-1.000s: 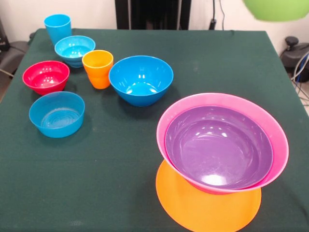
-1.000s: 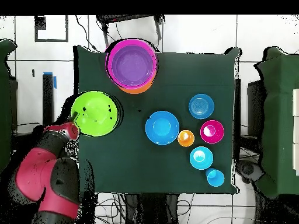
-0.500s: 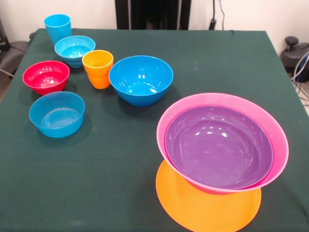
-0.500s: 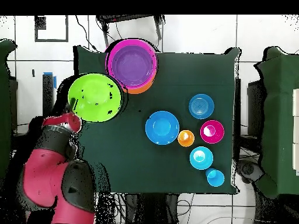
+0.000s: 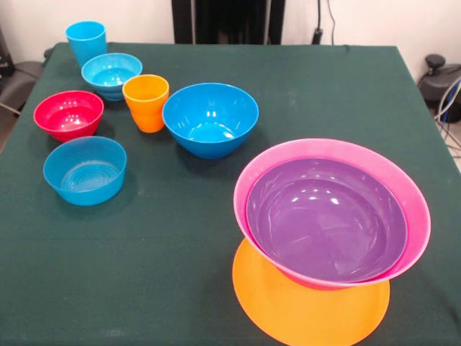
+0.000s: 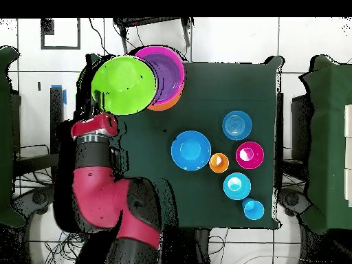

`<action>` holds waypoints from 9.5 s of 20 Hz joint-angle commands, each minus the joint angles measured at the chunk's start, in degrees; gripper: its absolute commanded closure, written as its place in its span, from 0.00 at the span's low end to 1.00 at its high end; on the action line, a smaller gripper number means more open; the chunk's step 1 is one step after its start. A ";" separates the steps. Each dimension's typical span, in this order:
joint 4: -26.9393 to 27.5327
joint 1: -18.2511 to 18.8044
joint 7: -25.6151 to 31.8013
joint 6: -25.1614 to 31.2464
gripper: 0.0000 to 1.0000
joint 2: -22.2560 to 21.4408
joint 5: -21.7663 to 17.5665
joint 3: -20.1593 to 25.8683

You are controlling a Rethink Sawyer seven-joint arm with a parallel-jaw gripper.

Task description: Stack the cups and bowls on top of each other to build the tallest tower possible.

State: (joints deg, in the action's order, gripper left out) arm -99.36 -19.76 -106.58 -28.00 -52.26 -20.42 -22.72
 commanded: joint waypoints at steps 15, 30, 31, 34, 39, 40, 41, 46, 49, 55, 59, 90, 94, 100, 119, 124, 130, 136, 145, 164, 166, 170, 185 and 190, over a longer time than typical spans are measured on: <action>-6.36 8.42 -20.65 -23.34 1.00 10.36 -9.05 14.42; -6.25 12.41 -26.15 -42.55 1.00 17.21 -6.53 18.61; -6.04 12.70 -26.42 -42.82 1.00 17.48 -6.79 18.94; -5.52 13.86 -27.89 -44.25 1.00 18.21 -7.98 20.22; -4.75 17.37 -34.03 -45.05 1.00 19.66 -11.05 24.48; -4.15 18.17 -35.25 -45.24 1.00 20.45 -11.81 25.43; -3.69 18.79 -36.16 -44.95 1.00 20.99 -12.52 26.17; -1.90 21.80 -42.10 -43.56 1.00 23.08 -15.83 30.04; -1.68 23.34 -46.54 -41.73 1.00 22.95 -18.19 32.04; -2.29 24.00 -48.86 -41.74 1.00 23.28 -19.18 32.43; -5.54 22.76 -45.52 -43.01 1.00 22.28 -14.73 29.21; -10.02 32.04 -65.68 -34.54 1.00 13.96 -20.90 37.98; -8.42 34.39 -69.18 -34.93 1.00 14.66 -23.50 38.79; -4.75 38.40 -76.11 -35.11 1.00 15.52 -28.91 40.73; 4.38 45.62 -96.94 -35.88 1.00 21.16 -41.64 46.06; 7.13 46.79 -102.55 -36.57 1.00 22.50 -44.44 46.91; 8.82 48.05 -111.29 -36.08 1.00 22.25 -47.05 47.93; 12.40 49.53 -118.29 -36.04 1.00 24.36 -49.36 48.44; 19.52 50.12 -127.05 -37.20 1.00 28.71 -52.53 48.46; 29.74 50.14 -148.81 -40.60 1.00 33.26 -60.66 47.43; 30.36 50.17 -151.52 -40.63 1.00 32.97 -61.43 47.25; 31.98 49.75 -155.15 -40.99 1.00 33.17 -62.64 47.01; 35.65 51.41 -164.38 -38.39 1.00 34.51 -68.68 51.64; 30.75 54.23 -165.61 -37.20 1.00 32.51 -71.98 57.27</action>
State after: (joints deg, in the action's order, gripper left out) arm -66.66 32.58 -251.57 -73.31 -18.16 -85.22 25.86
